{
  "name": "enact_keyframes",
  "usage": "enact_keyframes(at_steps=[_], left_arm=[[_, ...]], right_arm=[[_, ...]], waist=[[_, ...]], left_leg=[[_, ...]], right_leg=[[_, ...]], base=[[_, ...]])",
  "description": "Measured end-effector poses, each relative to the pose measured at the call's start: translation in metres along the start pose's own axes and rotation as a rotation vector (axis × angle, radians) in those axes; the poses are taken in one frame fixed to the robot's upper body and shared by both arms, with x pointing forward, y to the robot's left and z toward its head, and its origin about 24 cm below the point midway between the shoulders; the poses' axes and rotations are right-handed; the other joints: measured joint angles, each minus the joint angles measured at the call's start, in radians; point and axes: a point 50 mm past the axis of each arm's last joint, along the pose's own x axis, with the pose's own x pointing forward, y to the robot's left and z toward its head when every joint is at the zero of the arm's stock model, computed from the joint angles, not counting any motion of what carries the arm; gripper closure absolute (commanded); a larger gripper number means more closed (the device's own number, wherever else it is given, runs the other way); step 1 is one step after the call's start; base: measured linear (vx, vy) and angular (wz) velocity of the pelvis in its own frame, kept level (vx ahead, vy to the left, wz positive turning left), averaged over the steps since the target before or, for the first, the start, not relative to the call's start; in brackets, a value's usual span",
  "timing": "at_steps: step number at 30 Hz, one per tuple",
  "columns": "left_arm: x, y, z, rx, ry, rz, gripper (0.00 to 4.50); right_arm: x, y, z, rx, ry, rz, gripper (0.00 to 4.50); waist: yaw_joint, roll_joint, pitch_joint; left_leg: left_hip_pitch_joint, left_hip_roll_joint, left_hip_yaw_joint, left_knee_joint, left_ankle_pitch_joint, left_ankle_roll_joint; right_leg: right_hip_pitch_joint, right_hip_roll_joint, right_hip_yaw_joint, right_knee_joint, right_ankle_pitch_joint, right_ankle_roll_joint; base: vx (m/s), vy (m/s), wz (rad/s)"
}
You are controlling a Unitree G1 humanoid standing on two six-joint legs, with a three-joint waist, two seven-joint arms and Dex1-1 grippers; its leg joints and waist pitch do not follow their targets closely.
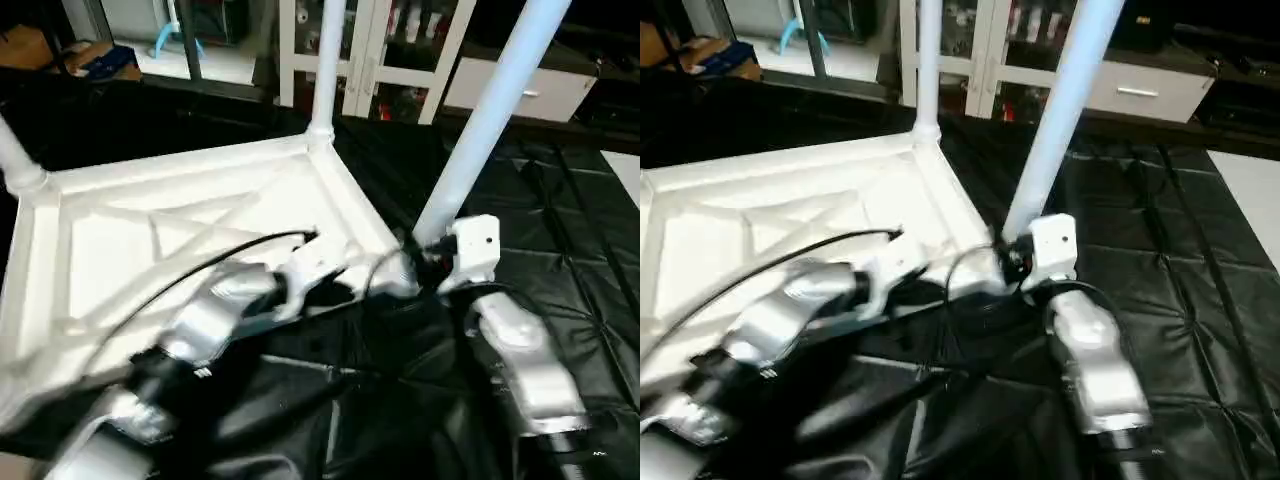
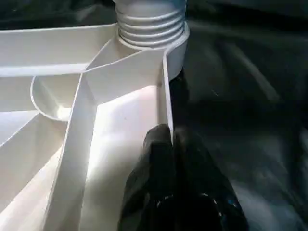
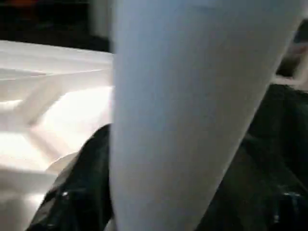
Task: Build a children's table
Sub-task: Rotate leg to tighten
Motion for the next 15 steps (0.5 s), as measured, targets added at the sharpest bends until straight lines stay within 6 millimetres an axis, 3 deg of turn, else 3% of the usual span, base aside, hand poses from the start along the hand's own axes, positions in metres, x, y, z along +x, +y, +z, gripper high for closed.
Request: enact_keyframes(at_steps=[3, 8, 14, 15], left_arm=[[-0.008, -0.008, -0.005, 0.002, 0.001, -0.102, 4.50], [-0.013, -0.010, -0.009, -0.001, 0.006, -0.139, 4.50], [-0.016, -0.009, -0.010, 0.005, 0.006, -0.142, 4.50], [-0.016, -0.009, -0.010, 0.005, 0.005, -0.147, 4.50]], right_arm=[[-0.023, -0.003, 0.001, -0.003, 0.068, 0.236, 0.93], [-0.048, -0.014, -0.004, -0.003, 0.167, 0.391, 0.93], [-0.054, -0.016, -0.001, 0.017, 0.170, 0.478, 0.93], [-0.055, -0.016, -0.001, 0.018, 0.172, 0.486, 1.09]], waist=[[0.023, 0.001, 0.001], [0.024, 0.001, 0.000], [0.022, 0.001, 0.000], [0.023, 0.001, 0.000]], left_leg=[[0.003, 0.000, 0.001, 0.000, -0.001, 0.001], [0.004, 0.000, 0.003, 0.003, -0.001, 0.001], [0.004, 0.000, 0.002, 0.003, 0.000, 0.001], [0.004, 0.000, 0.002, 0.003, 0.000, 0.001]], right_leg=[[0.006, -0.001, 0.000, -0.001, -0.002, -0.003], [0.008, -0.002, 0.002, 0.000, -0.002, -0.003], [0.007, -0.002, 0.001, 0.002, -0.002, -0.003], [0.007, -0.002, 0.001, 0.003, -0.002, -0.003]], base=[[0.000, 0.000, 0.00], [0.000, 0.000, 0.00], [0.000, 0.000, 0.00], [0.000, 0.000, 0.00]])
